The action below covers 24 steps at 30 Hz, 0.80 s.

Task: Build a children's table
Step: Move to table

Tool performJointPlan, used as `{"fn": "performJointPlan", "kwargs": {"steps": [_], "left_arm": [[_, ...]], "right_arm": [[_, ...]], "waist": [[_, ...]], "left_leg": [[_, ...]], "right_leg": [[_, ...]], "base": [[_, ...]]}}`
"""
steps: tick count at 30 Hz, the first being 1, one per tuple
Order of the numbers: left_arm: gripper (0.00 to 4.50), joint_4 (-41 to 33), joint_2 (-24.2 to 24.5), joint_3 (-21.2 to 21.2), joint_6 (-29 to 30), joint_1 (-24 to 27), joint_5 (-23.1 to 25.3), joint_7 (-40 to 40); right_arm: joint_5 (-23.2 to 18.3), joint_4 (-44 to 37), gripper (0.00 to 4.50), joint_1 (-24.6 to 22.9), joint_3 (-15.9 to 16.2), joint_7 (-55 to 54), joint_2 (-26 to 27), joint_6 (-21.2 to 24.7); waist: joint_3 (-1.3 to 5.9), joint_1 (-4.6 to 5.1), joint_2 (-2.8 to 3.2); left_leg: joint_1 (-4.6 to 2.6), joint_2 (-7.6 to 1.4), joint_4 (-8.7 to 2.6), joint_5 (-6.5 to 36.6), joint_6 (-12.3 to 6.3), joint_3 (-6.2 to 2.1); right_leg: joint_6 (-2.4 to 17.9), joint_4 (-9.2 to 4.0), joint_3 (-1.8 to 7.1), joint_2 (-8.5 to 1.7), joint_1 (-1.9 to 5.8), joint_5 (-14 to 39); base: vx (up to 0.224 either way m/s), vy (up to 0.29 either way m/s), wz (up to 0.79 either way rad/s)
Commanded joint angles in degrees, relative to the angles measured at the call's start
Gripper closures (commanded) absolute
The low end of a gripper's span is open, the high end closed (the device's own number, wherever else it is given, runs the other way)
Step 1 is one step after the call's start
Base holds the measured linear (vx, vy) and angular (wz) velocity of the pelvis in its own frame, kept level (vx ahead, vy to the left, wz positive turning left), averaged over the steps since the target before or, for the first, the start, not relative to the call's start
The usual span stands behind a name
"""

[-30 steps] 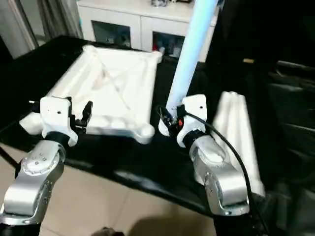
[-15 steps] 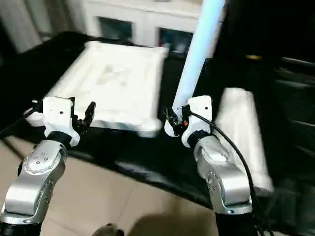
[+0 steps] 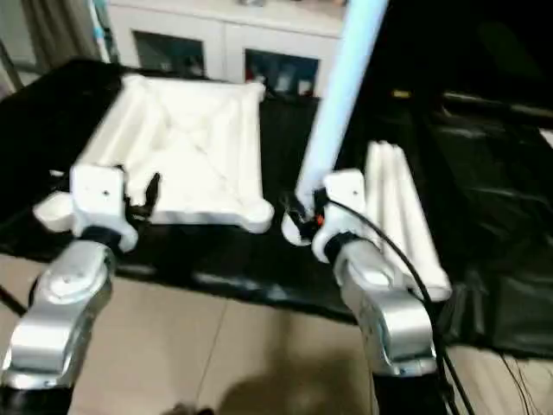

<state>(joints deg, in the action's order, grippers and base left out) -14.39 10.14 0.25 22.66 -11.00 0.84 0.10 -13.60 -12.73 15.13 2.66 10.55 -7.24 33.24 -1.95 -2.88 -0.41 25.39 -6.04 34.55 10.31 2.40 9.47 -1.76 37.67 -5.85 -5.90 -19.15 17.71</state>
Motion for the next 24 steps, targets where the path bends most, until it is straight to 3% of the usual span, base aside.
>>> {"fn": "performJointPlan", "kwargs": {"steps": [1,2,3,4,5,6,7,8,9,10,11,12,13,14,15,16,17,18,19,20,21,22,23,24], "left_arm": [[1.54,0.03,0.07,0.15,0.44,-0.16,-0.66,-0.9],[1.54,0.08,0.0,0.44,0.15,-0.14,-0.8,-1.01],[1.54,-0.07,-0.12,0.79,-0.28,-0.12,-0.79,-0.62],[1.54,-0.23,-0.18,1.0,-0.47,-0.15,-1.35,-0.87],[1.54,-0.35,-0.21,1.11,-0.58,-0.17,-1.74,-1.09],[1.54,-0.43,-0.1,1.04,-0.56,-0.19,-1.67,-1.17],[1.54,-0.54,0.04,0.92,-0.61,-0.17,-1.21,-1.16],[1.54,-0.63,0.03,0.91,-0.53,-0.19,-1.54,-1.6],[1.54,-0.71,0.08,0.88,-0.48,-0.22,-1.59,-1.74],[1.54,-0.75,0.1,0.87,-0.44,-0.22,-1.61,-1.76],[1.54,-0.79,0.1,0.87,-0.37,-0.21,-1.55,-1.78],[1.54,-0.84,0.07,0.9,-0.26,-0.19,-1.49,-1.81],[1.54,-0.88,0.01,0.99,-0.2,-0.13,-1.46,-1.87],[1.54,-0.9,-0.03,1.04,-0.18,-0.08,-1.44,-1.89],[1.54,-0.94,0.01,1.03,-0.11,0.0,-1.31,-1.92],[1.54,-0.97,0.1,0.97,-0.11,0.04,-1.3,-1.93],[1.54,-1.01,0.21,0.91,-0.11,0.09,-1.28,-1.93],[1.54,-1.05,0.21,0.93,-0.1,0.12,-1.3,-1.98],[1.54,-1.04,0.23,0.96,-0.09,0.11,-1.29,-2.04],[1.54,-1.06,0.39,0.99,0.03,0.12,-1.22,-2.26],[1.54,-1.06,0.44,1.0,0.05,0.12,-1.23,-2.4],[1.54,-1.08,0.52,0.99,0.12,0.14,-1.32,-2.67],[1.54,-1.08,0.52,0.99,0.13,0.14,-1.33,-2.7],[1.54,-1.08,0.66,0.93,0.14,0.18,-1.42,-3.1]], "right_arm": [[0.24,0.27,2.62,-0.34,-0.64,0.15,-0.29,0.03],[0.19,0.33,2.62,-0.31,-0.59,0.2,-0.24,0.04],[0.18,0.35,2.62,-0.3,-0.54,0.32,-0.13,0.17],[0.19,0.31,2.62,-0.32,-0.48,0.47,-0.08,0.18],[0.17,0.25,2.62,-0.35,-0.44,0.6,-0.06,0.17],[-0.04,0.22,2.62,-0.38,-0.42,0.84,0.02,0.12],[-0.3,0.18,2.62,-0.43,-0.23,1.2,0.03,0.36],[-0.14,0.03,2.62,-0.39,0.16,1.46,-0.18,0.35],[-0.48,-0.02,2.62,-0.33,0.14,1.39,0.02,0.88],[-0.38,-0.03,2.62,-0.24,0.36,1.4,-0.08,1.01],[-0.27,0.0,2.62,-0.18,0.7,1.56,-0.26,1.09],[-0.06,0.05,2.62,-0.1,1.18,1.8,-0.56,1.14],[0.15,0.13,2.62,-0.12,1.66,2.02,-0.8,1.05],[0.21,0.16,2.62,-0.16,1.86,2.11,-0.88,1.03],[0.17,0.2,2.62,-0.27,2.1,2.26,-0.88,1.06],[0.28,0.19,2.62,-0.37,2.22,2.38,-0.81,1.02],[0.4,0.17,2.62,-0.48,2.35,2.51,-0.74,0.97],[-0.15,0.24,2.62,-0.62,1.83,2.55,-0.12,1.0],[-0.44,0.27,2.62,-0.64,1.43,2.43,0.29,1.1],[-0.66,0.43,2.62,-0.41,0.89,2.27,0.61,1.02],[-0.67,0.47,2.62,-0.29,0.82,2.3,0.55,1.0],[-0.83,0.53,2.62,-0.15,0.67,2.37,0.51,1.16],[-0.85,0.54,2.62,-0.13,0.65,2.38,0.5,1.19],[-1.15,0.49,2.62,-0.1,0.5,2.3,0.48,1.38]], "waist": [[2.51,-1.22,-0.81],[1.64,-1.8,-0.31],[2.05,-0.93,1.34],[2.52,-0.19,1.76],[2.92,0.59,2.66],[2.92,0.59,2.66],[2.41,0.95,2.46],[2.27,0.95,2.2],[1.62,0.2,1.13],[0.89,-0.29,1.12],[1.06,-0.07,1.37],[0.7,0.13,1.62],[0.21,0.11,2.39],[0.22,0.22,2.85],[0.53,0.73,3.72],[0.94,2.81,4.44],[2.15,3.89,4.95],[2.96,5.02,4.75],[2.54,3.98,3.79],[2.53,3.78,3.76],[1.73,3.15,3.13],[1.36,3.3,1.62],[0.73,2.67,0.79],[0.8,2.31,-2.75]], "left_leg": [[0.6,-2.19,3.47,1.27,1.38,-5.96],[0.51,-2.92,2.56,-0.32,1.47,-5.55],[-0.51,-5.92,-3.39,5.44,3.75,-6.39],[-1.16,-6.77,-4.2,8.65,4.33,-7.27],[-2.91,-7.41,-4.66,14.89,4.74,-7.75],[-2.91,-7.41,-4.66,14.89,4.74,-7.75],[-2.88,-6.9,-5.05,24.12,4.14,-6.81],[-3.32,-6.73,-4.98,27.09,3.57,-6.3],[-0.45,-4.83,-4.94,27.06,0.2,-5.92],[0.25,-3.51,-3.22,26.44,-2.8,-5.03],[0.02,-3.75,-1.25,23.7,-4.11,-4.6],[-0.35,-4.58,1.08,17.79,-5.73,-4.11],[-0.72,-5.14,0.13,16.5,-6.15,-4.21],[-1.2,-5.14,-0.99,17.46,-6.08,-4.23],[-2.59,-4.51,-4.23,20.02,-6.68,-5.53],[-8.6,-5.17,-6.82,25.29,-12.48,-11.13],[-12.68,-6.05,-6.48,24.93,-17.86,-14.31],[-16.15,-10.01,-4.32,16.91,-22.93,-15.63],[-14.55,-10.03,-4.06,10.19,-23.95,-15.37],[-13.92,-9.68,-4.35,7.86,-24.04,-14.7],[-12.02,-8.35,-5.71,6.2,-22.77,-11.84],[-10.57,-6.87,-7.0,9.32,-21.42,-10.23],[-9.68,-5.17,-7.22,12.96,-19.69,-8.04],[-10.07,-2.04,-3.95,20.99,-13.5,-2.63]], "right_leg": [[0.31,-8.86,5.18,-11.38,3.1,12.12],[0.99,-9.33,3.65,-10.74,2.38,14.5],[5.74,-6.37,1.09,-4.63,2.57,10.26],[5.95,-4.97,0.86,-3.27,2.46,6.2],[7.23,-4.49,1.42,-3.25,2.01,-0.27],[7.23,-4.49,1.42,-3.25,2.01,-0.27],[8.48,-5.84,1.78,-3.8,2.9,2.51],[8.87,-6.56,1.91,-3.9,3.04,6.19],[8.15,-8.42,0.92,-5.13,5.78,15.18],[4.87,-11.45,-0.38,-7.6,7.51,31.72],[4.15,-12.9,-0.6,-9.45,8.41,37.28],[4.27,-14.92,-1.69,-11.2,9.23,41.4],[4.78,-15.05,-3.25,-9.74,10.01,38.79],[5.1,-14.57,-4.13,-8.06,10.44,36.27],[4.98,-12.06,-5.69,-2.5,10.45,27.95],[4.57,-6.02,-5.31,3.14,6.28,17.58],[4.3,-2.42,-4.14,4.31,3.29,14.13],[2.7,1.4,0.24,2.92,-1.85,10.08],[0.44,4.15,1.94,2.3,-3.98,6.09],[-0.94,5.02,2.23,2.2,-4.59,3.91],[-2.12,5.67,2.53,2.5,-5.25,-0.95],[-0.78,3.16,3.83,1.61,-4.5,-5.76],[0.66,0.0,4.52,1.19,-3.73,-7.49],[3.71,-6.81,9.54,-0.74,-1.31,4.13]], "base": [[-0.031,-0.102,-0.48],[-0.031,-0.102,-0.48],[-0.031,-0.03,-0.38],[-0.006,-0.013,-0.19],[-0.006,-0.013,-0.19],[0.0,0.0,0.0],[0.0,0.0,0.0],[0.0,0.0,0.0],[0.0,0.0,0.0],[0.024,-0.014,0.22],[0.024,-0.014,0.22],[0.065,0.005,0.46],[0.085,0.028,0.57],[0.085,0.028,0.57],[0.145,0.04,0.62],[0.23,0.049,0.59],[0.23,0.049,0.59],[0.24,0.044,0.5],[0.174,0.016,0.28],[0.174,0.016,0.28],[0.145,-0.005,0.1],[0.142,-0.05,0.06],[0.142,-0.05,0.06],[0.147,-0.143,0.02]]}}
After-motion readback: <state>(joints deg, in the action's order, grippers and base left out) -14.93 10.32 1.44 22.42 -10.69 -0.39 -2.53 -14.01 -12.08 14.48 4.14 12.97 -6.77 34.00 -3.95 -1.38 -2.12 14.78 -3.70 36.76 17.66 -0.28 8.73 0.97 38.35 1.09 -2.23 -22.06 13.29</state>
